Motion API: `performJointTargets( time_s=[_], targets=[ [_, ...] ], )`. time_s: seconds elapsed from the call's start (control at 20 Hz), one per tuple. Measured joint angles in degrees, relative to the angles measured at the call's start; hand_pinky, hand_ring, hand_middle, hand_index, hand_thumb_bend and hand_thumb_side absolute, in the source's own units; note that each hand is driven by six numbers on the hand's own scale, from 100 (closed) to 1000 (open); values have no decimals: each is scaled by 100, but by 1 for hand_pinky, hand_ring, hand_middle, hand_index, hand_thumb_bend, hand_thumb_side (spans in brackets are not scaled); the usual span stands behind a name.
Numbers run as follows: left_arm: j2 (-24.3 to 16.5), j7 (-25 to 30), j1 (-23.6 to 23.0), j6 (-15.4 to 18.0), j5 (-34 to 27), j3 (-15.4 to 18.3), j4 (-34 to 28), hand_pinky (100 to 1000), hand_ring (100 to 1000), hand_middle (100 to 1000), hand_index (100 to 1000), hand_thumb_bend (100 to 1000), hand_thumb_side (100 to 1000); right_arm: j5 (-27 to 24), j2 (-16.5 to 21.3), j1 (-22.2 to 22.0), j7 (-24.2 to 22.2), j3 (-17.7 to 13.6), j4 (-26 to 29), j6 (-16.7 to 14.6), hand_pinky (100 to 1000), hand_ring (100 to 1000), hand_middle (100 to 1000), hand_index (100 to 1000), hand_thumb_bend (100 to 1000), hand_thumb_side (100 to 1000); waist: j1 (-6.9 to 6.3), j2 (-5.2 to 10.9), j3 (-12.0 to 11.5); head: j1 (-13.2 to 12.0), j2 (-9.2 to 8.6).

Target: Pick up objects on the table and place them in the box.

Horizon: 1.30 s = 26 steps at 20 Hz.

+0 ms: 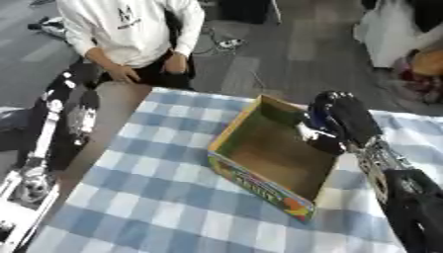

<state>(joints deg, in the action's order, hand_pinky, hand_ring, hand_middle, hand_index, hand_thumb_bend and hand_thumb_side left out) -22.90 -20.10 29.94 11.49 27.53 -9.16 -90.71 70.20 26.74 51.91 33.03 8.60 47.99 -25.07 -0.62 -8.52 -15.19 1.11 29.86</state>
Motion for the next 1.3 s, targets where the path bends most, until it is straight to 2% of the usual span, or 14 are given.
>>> performJointTargets(
  time_s=[0.3, 0.6, 0.65, 0.7, 0.75, 0.9, 0.95, 1.0, 1.05, 1.15, 1.3],
  targets=[
    [0, 9, 43, 7, 0, -10, -18, 934, 801, 866, 897, 109, 965, -54, -7, 84, 15, -11, -9, 19, 100, 100, 100, 127, 100, 912, 58, -71, -74, 0, -52],
    [0, 11, 46, 8, 0, -32, -35, 934, 800, 866, 897, 111, 967, -68, -47, 138, 146, -11, -7, 69, 100, 100, 100, 168, 100, 974, 103, -95, -119, 0, -75],
    [0, 12, 47, 8, 0, -33, -35, 934, 800, 866, 897, 111, 967, -52, -52, 138, 184, -11, -7, 79, 100, 100, 187, 230, 100, 1000, 112, -103, -123, 0, -87],
    [0, 12, 47, 8, 0, -33, -35, 934, 800, 866, 897, 111, 967, -35, -52, 138, 224, -11, -7, 87, 100, 100, 187, 230, 100, 1000, 115, -111, -134, -1, -94],
    [0, 12, 47, 9, 0, -33, -35, 934, 800, 866, 897, 112, 968, -12, -54, 138, 256, -11, -7, 93, 100, 314, 433, 462, 100, 1000, 115, -116, -144, -1, -96],
    [0, 13, 47, 9, -1, -33, -35, 934, 800, 866, 897, 113, 968, 60, -56, 138, 249, -11, -62, 118, 101, 530, 640, 670, 100, 1000, 127, -117, -149, -7, -102],
    [0, 13, 47, 9, -3, -33, -35, 933, 800, 866, 897, 113, 969, 71, -57, 138, 218, -12, -85, 135, 227, 585, 700, 715, 100, 1000, 131, -117, -150, -8, -102],
    [0, 12, 47, 9, -5, -33, -35, 933, 800, 866, 897, 113, 969, 81, -58, 138, 177, -13, -110, 146, 268, 603, 718, 727, 100, 1000, 133, -117, -150, -9, -102],
    [0, 12, 47, 9, -5, -33, -35, 934, 800, 866, 897, 114, 969, 83, -58, 138, 132, -14, -128, 151, 404, 660, 767, 768, 100, 1000, 134, -117, -150, -10, -102],
    [0, 12, 47, 9, -6, -33, -35, 934, 800, 867, 897, 114, 970, 79, -58, 138, 33, -19, -158, 152, 547, 719, 810, 799, 100, 1000, 146, -117, -150, -14, -102],
    [0, 12, 47, 10, -6, -33, -35, 934, 800, 867, 897, 114, 970, 52, -58, 138, -94, -40, -181, 144, 638, 770, 845, 827, 100, 1000, 150, -117, -150, -17, -102]
  ],
)
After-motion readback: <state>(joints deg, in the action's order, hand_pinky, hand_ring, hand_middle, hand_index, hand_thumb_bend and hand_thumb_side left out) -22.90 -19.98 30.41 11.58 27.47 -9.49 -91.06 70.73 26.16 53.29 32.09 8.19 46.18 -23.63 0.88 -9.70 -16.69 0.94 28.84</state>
